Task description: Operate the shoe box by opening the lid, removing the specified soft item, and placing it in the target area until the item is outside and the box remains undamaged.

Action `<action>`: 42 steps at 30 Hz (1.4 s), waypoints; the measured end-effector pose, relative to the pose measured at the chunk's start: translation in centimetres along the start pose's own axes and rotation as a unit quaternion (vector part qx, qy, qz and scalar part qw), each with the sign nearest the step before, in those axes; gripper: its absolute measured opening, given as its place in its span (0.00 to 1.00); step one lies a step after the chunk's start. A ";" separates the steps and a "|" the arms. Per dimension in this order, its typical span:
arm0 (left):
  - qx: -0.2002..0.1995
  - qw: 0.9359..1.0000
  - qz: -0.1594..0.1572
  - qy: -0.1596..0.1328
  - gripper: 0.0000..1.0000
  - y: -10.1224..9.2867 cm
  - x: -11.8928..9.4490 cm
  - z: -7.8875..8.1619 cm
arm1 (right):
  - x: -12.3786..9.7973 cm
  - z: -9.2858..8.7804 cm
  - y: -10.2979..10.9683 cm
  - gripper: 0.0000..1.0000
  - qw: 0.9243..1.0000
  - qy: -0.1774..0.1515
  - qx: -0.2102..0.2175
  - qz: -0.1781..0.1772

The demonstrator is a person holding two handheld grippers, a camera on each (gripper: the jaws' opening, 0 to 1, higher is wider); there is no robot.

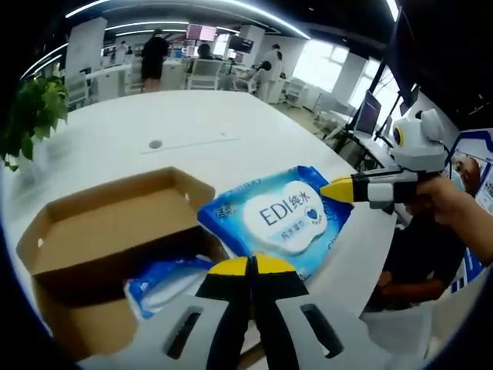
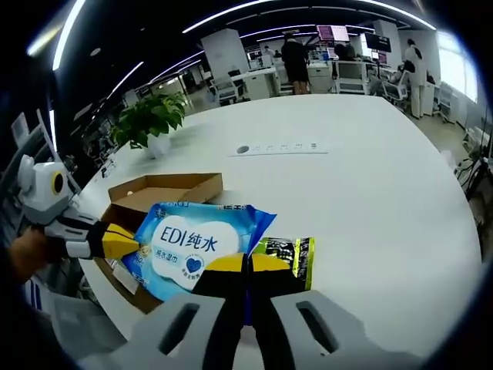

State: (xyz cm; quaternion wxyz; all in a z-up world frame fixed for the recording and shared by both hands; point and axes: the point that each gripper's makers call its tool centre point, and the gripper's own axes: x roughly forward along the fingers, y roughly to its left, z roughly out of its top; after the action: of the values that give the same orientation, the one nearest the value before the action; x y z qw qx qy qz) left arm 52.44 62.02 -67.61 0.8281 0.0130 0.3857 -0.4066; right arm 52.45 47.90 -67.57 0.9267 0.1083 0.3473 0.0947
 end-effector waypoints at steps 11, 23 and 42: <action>0.025 1.000 -0.003 0.016 0.00 -1.3 2.5 0.0 | 0.6 -0.7 -2.7 0.00 1.000 0.003 0.010 -0.007; 0.064 0.996 0.002 0.055 0.00 -1.3 5.2 -0.6 | 2.4 -2.3 -4.7 0.00 1.000 0.016 0.015 -0.012; 0.139 0.983 0.008 0.122 0.00 -0.8 8.0 -1.7 | 5.2 -4.6 -6.6 0.00 0.999 0.042 0.023 -0.014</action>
State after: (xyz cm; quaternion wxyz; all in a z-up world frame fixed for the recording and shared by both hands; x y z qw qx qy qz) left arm 53.82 56.73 -73.77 0.7682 0.1804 0.4232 -0.4452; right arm 53.93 43.55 -75.98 0.9095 0.1208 0.3899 0.0781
